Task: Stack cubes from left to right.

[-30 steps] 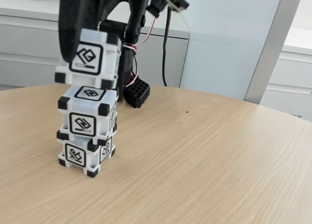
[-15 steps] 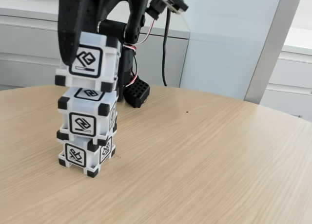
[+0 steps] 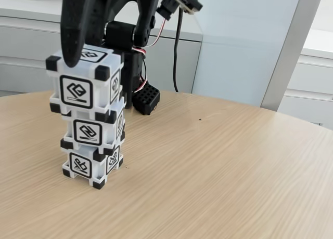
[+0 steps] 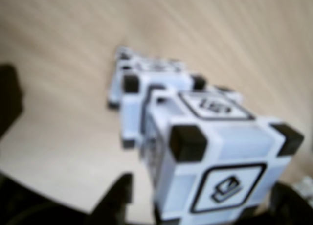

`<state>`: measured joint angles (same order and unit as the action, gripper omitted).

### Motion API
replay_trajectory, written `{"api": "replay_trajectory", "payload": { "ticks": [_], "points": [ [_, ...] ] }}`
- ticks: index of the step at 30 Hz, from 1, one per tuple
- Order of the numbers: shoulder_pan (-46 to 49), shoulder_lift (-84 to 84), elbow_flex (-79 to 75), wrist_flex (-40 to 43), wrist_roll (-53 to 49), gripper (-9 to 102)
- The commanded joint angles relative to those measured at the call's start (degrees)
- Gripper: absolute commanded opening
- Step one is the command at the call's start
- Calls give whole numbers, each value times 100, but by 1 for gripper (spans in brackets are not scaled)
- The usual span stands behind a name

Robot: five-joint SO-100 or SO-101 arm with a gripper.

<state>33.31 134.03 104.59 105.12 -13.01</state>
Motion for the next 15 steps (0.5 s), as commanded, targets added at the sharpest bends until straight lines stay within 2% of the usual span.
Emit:
{"api": "replay_trajectory", "payload": {
  "ticks": [1,11,15],
  "points": [
    [-35,114,-26,475,44,27],
    [-53,853,-35,457,114,29],
    [-369,1178,-79,457,176,28]
  ]
}}
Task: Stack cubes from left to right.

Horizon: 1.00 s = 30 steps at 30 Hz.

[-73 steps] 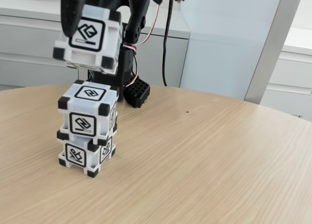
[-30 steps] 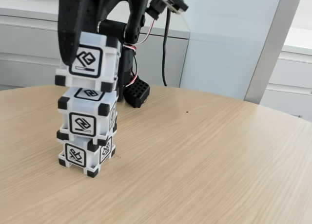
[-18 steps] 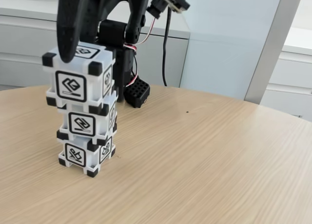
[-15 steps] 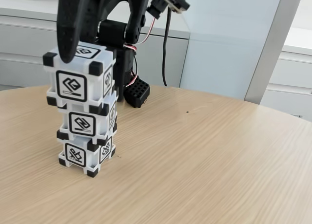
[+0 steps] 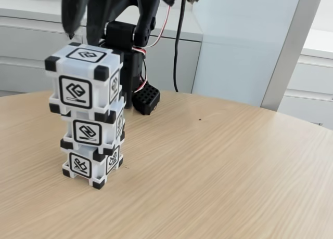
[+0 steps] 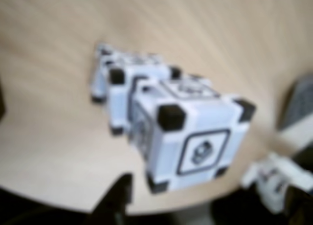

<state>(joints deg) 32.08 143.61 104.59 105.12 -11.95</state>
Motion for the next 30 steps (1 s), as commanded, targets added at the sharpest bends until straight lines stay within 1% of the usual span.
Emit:
{"api": "replay_trajectory", "payload": {
  "ticks": [1,4,11,21,25,30],
  "points": [
    [-387,308,-79,457,105,28],
    [-826,571,-88,448,202,25],
    [-1626,984,-114,404,475,0],
    [-2988,1011,-114,325,571,0],
    [-3287,1020,-62,-281,527,0],
    [-3305,1107,211,-1204,369,0]
  ]
}}
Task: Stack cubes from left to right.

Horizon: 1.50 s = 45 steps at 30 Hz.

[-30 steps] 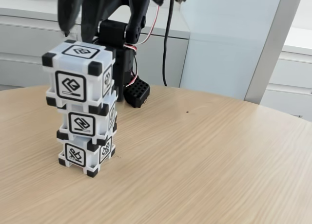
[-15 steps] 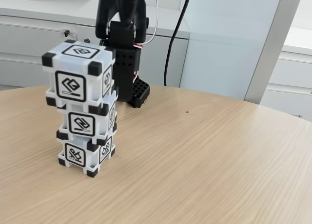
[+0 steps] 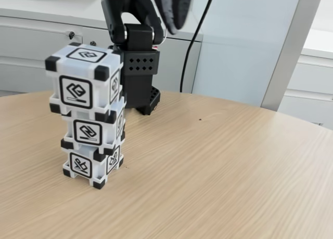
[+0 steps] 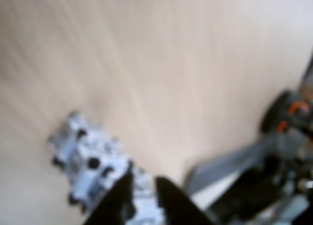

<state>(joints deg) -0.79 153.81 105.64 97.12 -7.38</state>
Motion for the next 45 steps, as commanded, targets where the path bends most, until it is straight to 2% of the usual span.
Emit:
{"api": "replay_trajectory", "payload": {
  "ticks": [1,15,23,28,45],
  "points": [
    [-26,158,229,-519,-158,0],
    [-35,1731,3393,-1600,-571,0],
    [-26,2892,4729,-1749,-668,0],
    [-26,3243,5010,-1749,-958,0],
    [44,3234,5054,-1688,-677,0]
  ]
}}
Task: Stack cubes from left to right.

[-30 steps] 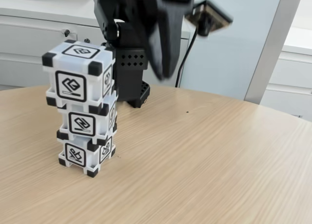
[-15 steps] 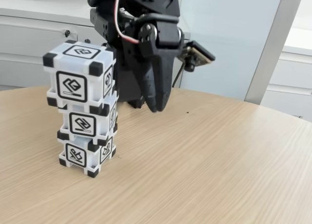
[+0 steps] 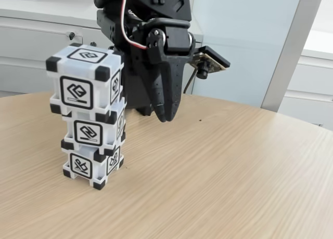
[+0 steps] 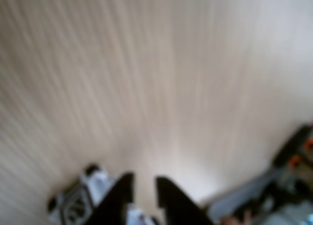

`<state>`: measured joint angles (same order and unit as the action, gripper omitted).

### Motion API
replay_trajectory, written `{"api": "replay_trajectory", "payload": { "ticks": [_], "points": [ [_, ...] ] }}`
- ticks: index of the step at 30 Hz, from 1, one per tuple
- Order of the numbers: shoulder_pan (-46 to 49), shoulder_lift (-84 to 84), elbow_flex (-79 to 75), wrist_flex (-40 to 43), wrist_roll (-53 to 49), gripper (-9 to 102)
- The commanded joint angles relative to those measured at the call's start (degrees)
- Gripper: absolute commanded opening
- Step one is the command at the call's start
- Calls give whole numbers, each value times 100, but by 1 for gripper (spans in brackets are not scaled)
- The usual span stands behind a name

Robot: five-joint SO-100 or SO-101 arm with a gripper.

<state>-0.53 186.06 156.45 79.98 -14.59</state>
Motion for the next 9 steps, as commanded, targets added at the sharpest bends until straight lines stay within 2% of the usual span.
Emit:
{"api": "replay_trajectory", "payload": {
  "ticks": [1,9],
  "points": [
    [44,9,-26,26,44,0],
    [44,9,-35,35,53,0]
  ]
}}
